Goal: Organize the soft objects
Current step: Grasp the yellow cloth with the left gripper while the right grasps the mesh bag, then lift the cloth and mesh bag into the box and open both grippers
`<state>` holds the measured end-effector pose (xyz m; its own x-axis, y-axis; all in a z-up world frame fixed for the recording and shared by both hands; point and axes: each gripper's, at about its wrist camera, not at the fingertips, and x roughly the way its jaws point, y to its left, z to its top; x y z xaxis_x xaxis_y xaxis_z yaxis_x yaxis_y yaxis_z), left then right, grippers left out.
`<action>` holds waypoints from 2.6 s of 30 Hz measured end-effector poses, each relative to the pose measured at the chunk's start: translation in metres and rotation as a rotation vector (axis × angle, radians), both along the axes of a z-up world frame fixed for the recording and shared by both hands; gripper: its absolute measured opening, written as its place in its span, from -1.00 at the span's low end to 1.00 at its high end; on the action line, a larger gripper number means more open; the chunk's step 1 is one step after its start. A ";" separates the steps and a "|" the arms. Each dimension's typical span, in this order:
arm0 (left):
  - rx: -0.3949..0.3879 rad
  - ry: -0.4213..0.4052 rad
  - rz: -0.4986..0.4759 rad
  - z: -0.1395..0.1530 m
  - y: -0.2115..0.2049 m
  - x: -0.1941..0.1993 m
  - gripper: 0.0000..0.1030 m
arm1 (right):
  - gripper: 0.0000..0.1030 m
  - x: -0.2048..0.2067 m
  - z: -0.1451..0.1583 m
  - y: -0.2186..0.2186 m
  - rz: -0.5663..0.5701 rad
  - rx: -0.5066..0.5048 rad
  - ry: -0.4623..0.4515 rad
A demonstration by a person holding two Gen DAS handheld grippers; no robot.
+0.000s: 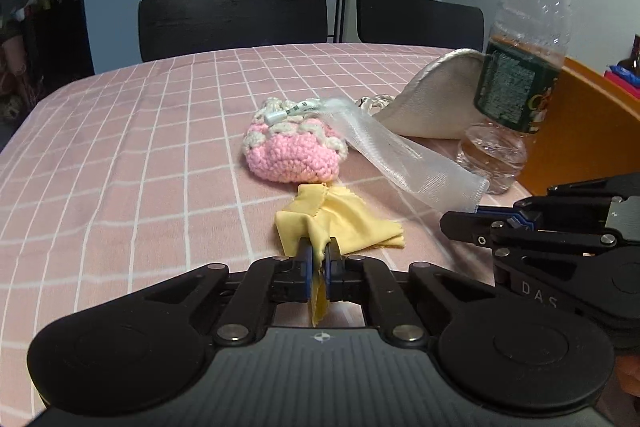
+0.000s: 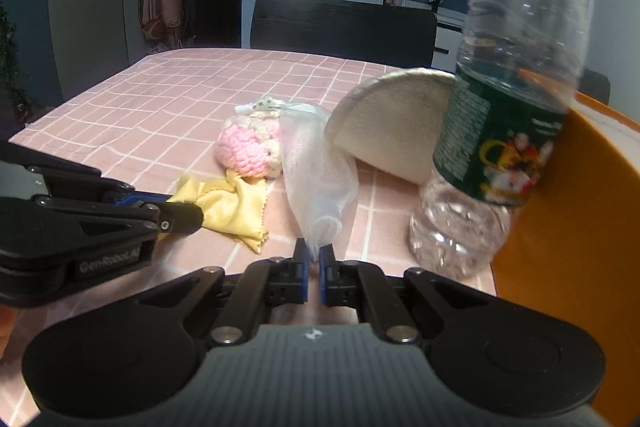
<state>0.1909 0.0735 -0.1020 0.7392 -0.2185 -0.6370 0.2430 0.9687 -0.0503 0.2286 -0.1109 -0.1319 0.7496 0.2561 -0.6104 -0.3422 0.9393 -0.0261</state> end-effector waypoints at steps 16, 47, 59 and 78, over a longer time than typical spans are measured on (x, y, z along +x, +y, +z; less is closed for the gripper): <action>-0.027 0.017 0.013 0.010 -0.004 -0.078 -0.79 | -0.86 -0.065 0.009 -0.029 0.020 0.008 0.029; 0.030 0.019 0.043 0.000 -0.018 -0.056 -0.63 | -0.54 -0.014 -0.008 -0.012 0.074 0.000 0.035; -0.012 -0.034 0.087 0.019 -0.008 -0.075 -0.93 | -1.00 -0.042 0.018 -0.026 0.065 0.024 -0.013; -0.134 -0.318 -0.196 0.135 -0.080 -0.117 -0.93 | -1.00 -0.113 0.140 -0.136 -0.002 0.154 -0.105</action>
<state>0.0737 -0.0061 0.0331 0.8311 -0.4408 -0.3390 0.4465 0.8924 -0.0656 0.1154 -0.2468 0.0080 0.8077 0.3388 -0.4825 -0.3430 0.9357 0.0827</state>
